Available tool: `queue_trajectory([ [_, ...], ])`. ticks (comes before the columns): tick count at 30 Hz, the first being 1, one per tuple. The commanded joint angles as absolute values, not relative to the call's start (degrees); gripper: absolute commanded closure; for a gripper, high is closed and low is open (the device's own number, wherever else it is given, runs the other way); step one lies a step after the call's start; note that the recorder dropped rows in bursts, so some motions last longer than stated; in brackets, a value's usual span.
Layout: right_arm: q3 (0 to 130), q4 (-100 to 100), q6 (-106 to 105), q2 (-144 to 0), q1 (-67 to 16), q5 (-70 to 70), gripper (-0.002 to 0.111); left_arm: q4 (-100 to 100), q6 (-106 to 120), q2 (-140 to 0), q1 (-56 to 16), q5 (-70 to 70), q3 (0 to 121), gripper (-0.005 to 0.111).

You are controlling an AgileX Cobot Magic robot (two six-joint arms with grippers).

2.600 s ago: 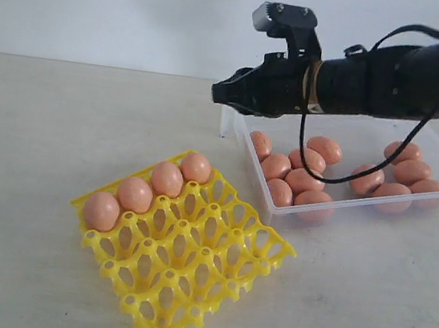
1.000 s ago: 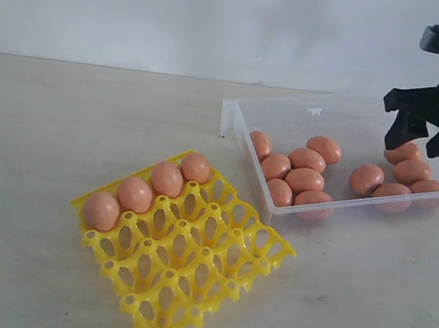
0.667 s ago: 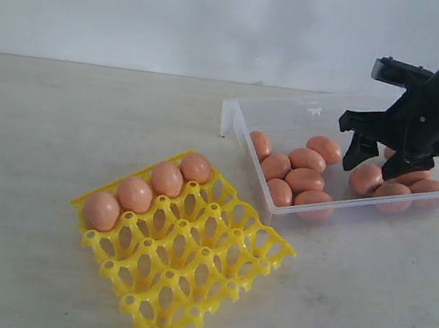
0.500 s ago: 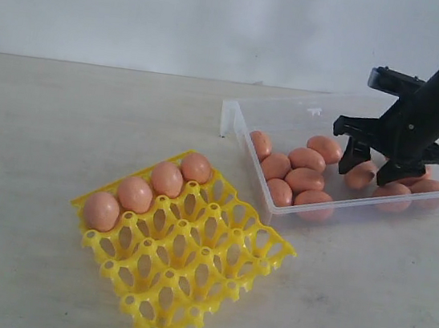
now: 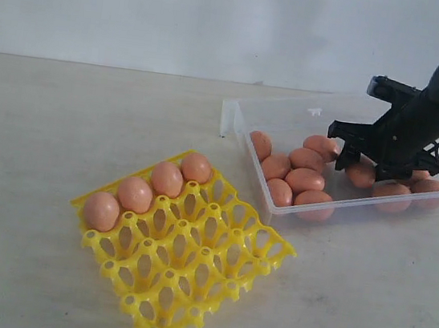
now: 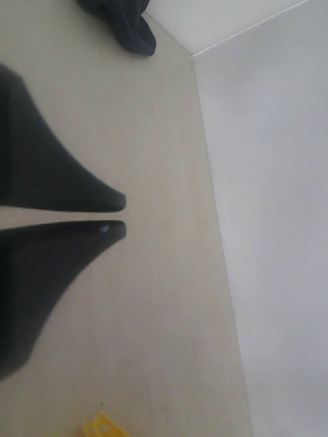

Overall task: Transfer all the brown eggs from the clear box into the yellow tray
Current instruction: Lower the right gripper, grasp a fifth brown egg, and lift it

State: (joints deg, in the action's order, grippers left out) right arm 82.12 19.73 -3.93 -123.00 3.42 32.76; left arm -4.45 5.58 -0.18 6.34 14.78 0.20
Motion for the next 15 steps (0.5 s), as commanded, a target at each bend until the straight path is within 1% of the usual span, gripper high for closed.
queue_trajectory([
  [1, 82.39, 19.62, -4.47, -124.36, 3.50, 32.89, 0.073, -4.34, 5.40, 0.00, 6.07, 14.34, 0.00, 0.103],
  [2, 82.39, 19.62, -4.80, -124.36, 3.50, 33.93, 0.099, -4.34, 5.40, 0.00, 6.07, 14.34, 0.00, 0.103],
  [3, 82.39, 19.62, -4.94, -124.36, 3.50, 34.34, 0.107, -4.34, 5.40, 0.00, 6.07, 14.34, 0.00, 0.103],
  [7, 82.39, 20.64, -4.94, -120.43, 3.50, 34.14, 0.109, -4.34, 5.40, 0.00, 6.07, 14.34, 0.00, 0.103],
  [10, 80.58, 20.13, -7.93, -111.76, 2.66, 33.15, 0.109, -4.34, 5.40, 0.00, 6.07, 14.34, 0.00, 0.103],
  [13, 70.93, 19.86, -14.17, -101.95, 0.32, 23.09, 0.109, -4.34, 5.40, 0.00, 6.07, 14.34, 0.00, 0.103],
  [15, 60.43, 20.18, -14.29, -94.22, -2.10, 11.42, 0.109, -4.34, 5.40, 0.00, 6.07, 14.34, 0.00, 0.103],
])
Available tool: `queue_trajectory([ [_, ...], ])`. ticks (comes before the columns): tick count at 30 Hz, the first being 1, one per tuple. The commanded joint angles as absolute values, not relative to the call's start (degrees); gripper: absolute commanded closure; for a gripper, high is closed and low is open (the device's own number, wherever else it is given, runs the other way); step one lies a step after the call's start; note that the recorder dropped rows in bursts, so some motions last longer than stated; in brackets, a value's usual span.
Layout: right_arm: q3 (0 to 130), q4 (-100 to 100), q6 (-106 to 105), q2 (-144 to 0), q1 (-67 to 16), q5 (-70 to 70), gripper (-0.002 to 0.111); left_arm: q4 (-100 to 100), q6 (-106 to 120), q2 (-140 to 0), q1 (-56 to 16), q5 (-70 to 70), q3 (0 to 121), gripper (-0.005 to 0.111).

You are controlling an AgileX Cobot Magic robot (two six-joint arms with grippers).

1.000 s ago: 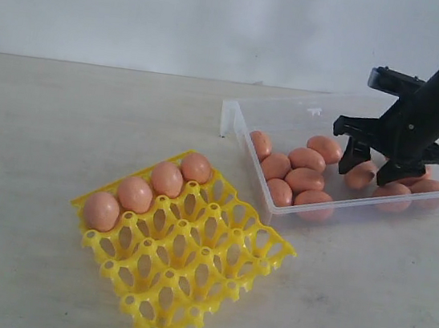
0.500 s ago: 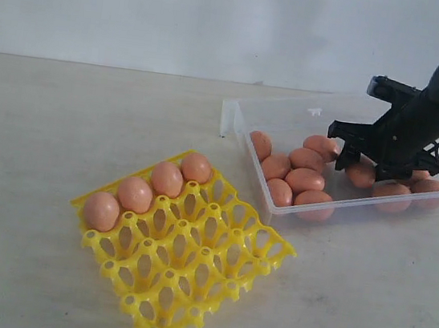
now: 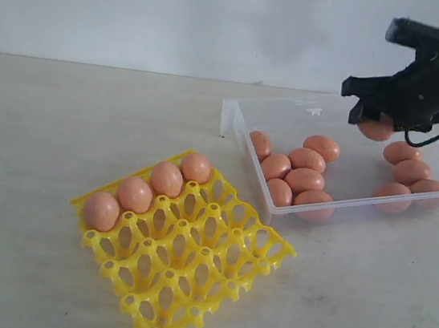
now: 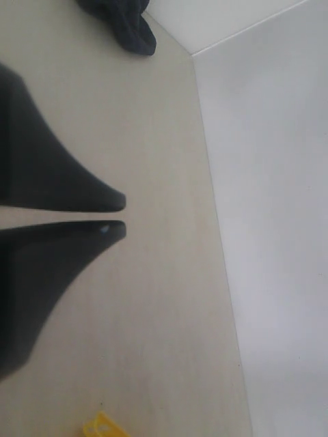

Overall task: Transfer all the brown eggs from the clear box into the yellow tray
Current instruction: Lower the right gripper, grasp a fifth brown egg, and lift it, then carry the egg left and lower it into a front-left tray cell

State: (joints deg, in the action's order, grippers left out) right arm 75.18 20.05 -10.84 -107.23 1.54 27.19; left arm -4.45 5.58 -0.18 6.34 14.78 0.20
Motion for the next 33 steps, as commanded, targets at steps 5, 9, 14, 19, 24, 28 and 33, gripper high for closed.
queue_trajectory([
  [5, 35.10, 23.49, -6.75, -79.06, -10.70, -23.02, 0.109, -4.34, 5.40, 0.00, 6.07, 14.34, 0.00, 0.103],
  [9, 26.52, 23.36, -3.23, -73.04, -15.06, -39.12, 0.109, -4.34, 5.40, 0.00, 6.07, 14.34, 0.00, 0.103],
  [14, 27.61, 21.83, 6.39, -71.98, -15.49, -41.20, 0.109, -4.34, 5.40, 0.00, 6.07, 14.34, 0.00, 0.103],
  [19, 31.17, 9.21, 48.49, -75.23, -15.49, -45.77, 0.109, -4.34, 5.40, 0.00, 6.07, 14.34, 0.00, 0.103],
  [24, 38.20, -22.62, 72.43, -84.86, -13.64, -63.83, 0.109, -4.34, 5.40, 0.00, 6.07, 14.34, 0.00, 0.103],
  [28, 45.64, -39.53, 80.45, -92.76, -13.86, -69.96, 0.109, -4.34, 5.40, 0.00, 6.07, 14.34, 0.00, 0.103],
  [33, 51.47, -57.05, 83.99, -95.49, -15.43, -69.96, 0.109, -4.34, 5.40, 0.00, 6.07, 14.34, 0.00, 0.103],
])
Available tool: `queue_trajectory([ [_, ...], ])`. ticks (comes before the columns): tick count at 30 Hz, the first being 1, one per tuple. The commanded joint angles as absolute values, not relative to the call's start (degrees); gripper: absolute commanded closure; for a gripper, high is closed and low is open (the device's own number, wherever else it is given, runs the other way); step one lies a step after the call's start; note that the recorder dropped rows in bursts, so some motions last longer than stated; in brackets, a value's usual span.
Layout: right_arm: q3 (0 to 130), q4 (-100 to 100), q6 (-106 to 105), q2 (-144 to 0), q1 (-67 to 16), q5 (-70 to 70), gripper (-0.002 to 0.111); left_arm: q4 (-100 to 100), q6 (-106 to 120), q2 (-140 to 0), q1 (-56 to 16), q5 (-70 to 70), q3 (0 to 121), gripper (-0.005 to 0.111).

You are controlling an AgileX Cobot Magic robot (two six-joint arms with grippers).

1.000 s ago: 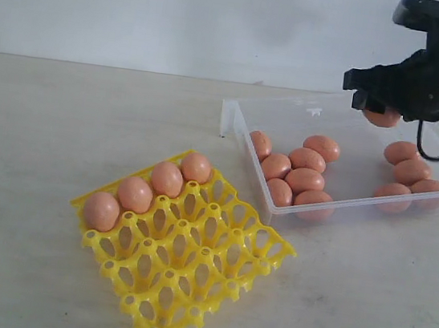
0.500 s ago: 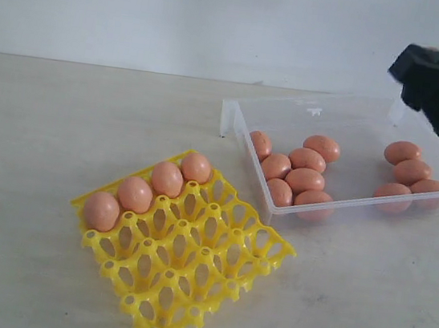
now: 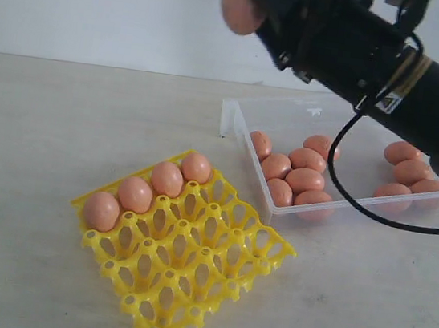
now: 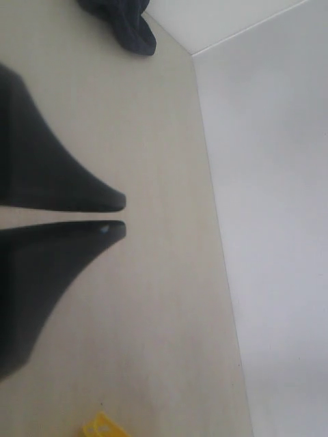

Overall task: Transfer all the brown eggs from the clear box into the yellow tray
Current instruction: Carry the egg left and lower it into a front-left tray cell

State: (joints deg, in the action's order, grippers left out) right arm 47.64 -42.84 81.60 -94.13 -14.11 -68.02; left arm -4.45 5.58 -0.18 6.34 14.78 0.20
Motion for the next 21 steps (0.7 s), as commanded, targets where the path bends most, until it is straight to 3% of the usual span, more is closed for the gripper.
queue_trajectory([
  [1, 51.66, -59.15, 83.99, -95.49, -16.14, -69.96, 0.109, -4.34, 5.40, 0.00, 6.07, 14.34, 0.00, 0.103],
  [7, 51.66, -65.68, 81.67, -95.49, -20.08, -68.91, 0.109, -4.34, 5.40, 0.00, 6.07, 14.34, 0.00, 0.103],
  [14, 51.66, -78.13, 75.11, -95.49, -25.33, -54.23, 0.109, -4.34, 5.40, 0.00, 6.07, 14.34, 0.00, 0.103],
  [21, 51.66, -78.32, 70.70, -96.09, -27.96, -39.11, 0.109, -4.34, 5.40, 0.00, 6.07, 14.34, 0.00, 0.103],
])
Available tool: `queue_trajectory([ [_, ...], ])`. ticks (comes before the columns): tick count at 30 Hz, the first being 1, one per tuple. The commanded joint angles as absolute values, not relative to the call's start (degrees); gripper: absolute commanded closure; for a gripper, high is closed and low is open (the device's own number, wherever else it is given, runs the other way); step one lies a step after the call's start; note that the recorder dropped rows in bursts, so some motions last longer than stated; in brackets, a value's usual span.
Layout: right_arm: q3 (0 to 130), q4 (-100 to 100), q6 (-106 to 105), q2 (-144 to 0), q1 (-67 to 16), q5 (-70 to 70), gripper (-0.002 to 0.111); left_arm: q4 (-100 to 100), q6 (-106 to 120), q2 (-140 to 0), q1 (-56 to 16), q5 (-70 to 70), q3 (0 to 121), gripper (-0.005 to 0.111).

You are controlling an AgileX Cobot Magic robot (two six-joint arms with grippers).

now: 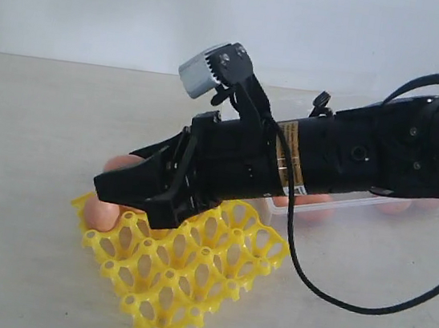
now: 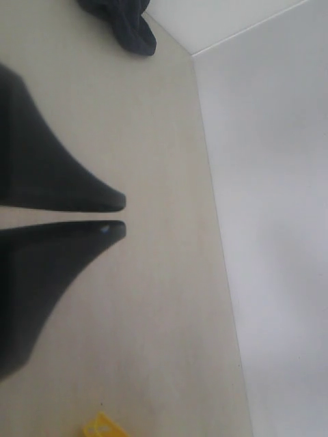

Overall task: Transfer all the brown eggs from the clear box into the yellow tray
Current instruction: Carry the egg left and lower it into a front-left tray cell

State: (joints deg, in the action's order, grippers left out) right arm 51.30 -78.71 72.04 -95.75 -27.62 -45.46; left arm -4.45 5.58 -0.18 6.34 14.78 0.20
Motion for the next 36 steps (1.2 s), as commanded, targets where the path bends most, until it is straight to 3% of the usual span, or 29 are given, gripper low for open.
queue_trajectory([
  [1, 51.66, -77.73, 70.02, -96.62, -27.96, -37.68, 0.109, -4.34, 5.40, 0.00, 6.07, 14.34, 0.00, 0.103],
  [14, 51.66, -70.97, 68.38, -108.63, -29.31, -46.27, 0.109, -4.34, 5.40, 0.00, 6.07, 14.37, 0.00, 0.103],
  [36, 52.51, -53.37, 58.24, -110.61, -29.31, -40.60, 0.109, -4.34, 5.40, 0.00, 6.07, 14.01, 0.00, 0.103],
])
